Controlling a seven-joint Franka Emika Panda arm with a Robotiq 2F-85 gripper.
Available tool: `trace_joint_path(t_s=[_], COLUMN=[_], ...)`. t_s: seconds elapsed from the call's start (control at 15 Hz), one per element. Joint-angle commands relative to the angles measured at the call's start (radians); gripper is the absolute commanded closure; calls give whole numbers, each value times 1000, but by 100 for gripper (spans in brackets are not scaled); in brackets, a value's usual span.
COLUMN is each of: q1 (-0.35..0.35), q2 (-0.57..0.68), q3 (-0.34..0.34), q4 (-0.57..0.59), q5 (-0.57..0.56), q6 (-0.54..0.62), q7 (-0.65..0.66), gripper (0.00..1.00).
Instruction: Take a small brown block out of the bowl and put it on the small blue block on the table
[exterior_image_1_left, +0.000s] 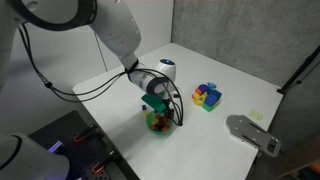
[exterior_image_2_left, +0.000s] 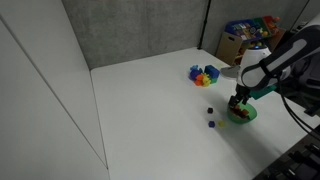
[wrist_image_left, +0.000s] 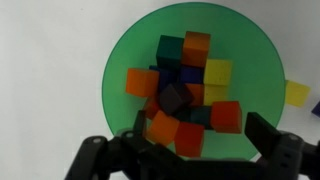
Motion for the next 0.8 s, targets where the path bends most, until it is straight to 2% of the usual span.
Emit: trace_joint_path(t_s=[0.0, 0.73], q1=[12, -7], q2=[12, 47], q3=[-6, 1], q4=[32, 39], q5=[-9, 0], q6=[-38, -49], q7=[23, 4], gripper=[0, 0])
